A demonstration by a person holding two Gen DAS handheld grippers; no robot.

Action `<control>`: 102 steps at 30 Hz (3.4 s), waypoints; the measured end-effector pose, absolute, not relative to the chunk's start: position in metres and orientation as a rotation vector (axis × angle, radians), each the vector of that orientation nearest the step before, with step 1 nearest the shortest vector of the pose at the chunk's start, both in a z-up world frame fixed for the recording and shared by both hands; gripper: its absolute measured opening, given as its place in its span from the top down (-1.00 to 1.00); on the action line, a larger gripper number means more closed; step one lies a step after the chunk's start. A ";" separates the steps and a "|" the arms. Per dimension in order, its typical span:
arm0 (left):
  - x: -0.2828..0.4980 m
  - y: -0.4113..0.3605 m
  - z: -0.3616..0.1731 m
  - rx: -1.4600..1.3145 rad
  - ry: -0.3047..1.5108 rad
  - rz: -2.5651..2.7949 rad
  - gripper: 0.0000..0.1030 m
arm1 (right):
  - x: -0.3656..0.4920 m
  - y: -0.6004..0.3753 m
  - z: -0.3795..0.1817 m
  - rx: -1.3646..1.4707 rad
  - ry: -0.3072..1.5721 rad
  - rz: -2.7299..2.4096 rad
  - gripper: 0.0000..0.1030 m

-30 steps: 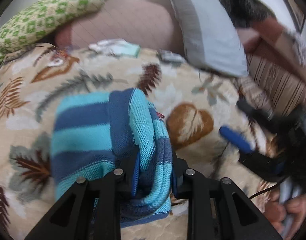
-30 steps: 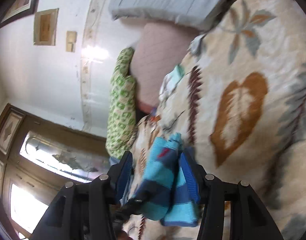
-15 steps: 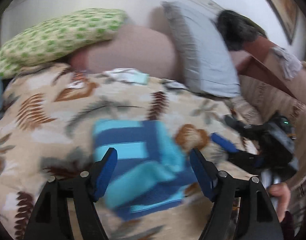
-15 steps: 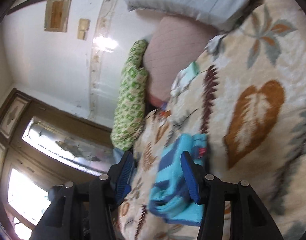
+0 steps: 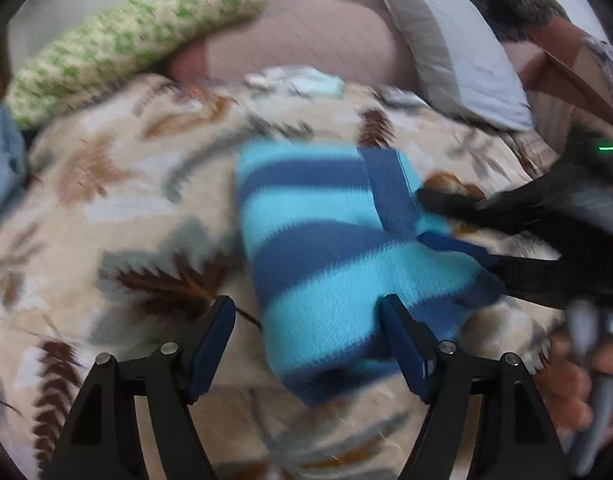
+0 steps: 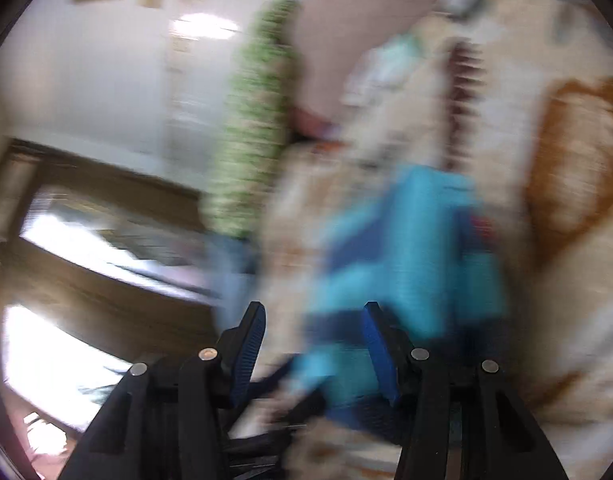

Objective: Fold small clothes

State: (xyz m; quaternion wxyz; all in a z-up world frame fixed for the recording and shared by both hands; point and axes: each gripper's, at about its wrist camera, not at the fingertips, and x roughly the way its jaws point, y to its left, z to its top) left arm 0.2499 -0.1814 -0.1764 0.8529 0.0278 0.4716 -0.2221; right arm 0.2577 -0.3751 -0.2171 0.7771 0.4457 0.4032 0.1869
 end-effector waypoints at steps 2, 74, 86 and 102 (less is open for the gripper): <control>0.243 -0.187 -0.193 0.074 1.061 -0.521 -0.51 | 0.254 -0.384 -0.241 0.988 0.935 0.352 0.08; 0.144 -0.115 -0.049 0.144 0.622 -0.195 -0.68 | 0.112 -0.308 -0.074 0.352 0.563 0.081 -0.30; 0.064 -0.072 0.012 0.084 0.527 -0.161 -0.88 | 0.003 -0.266 -0.044 0.191 0.596 0.047 -0.30; 0.031 -0.050 0.029 0.082 0.518 -0.107 -0.88 | -0.045 -0.241 0.004 0.137 0.523 0.046 -0.30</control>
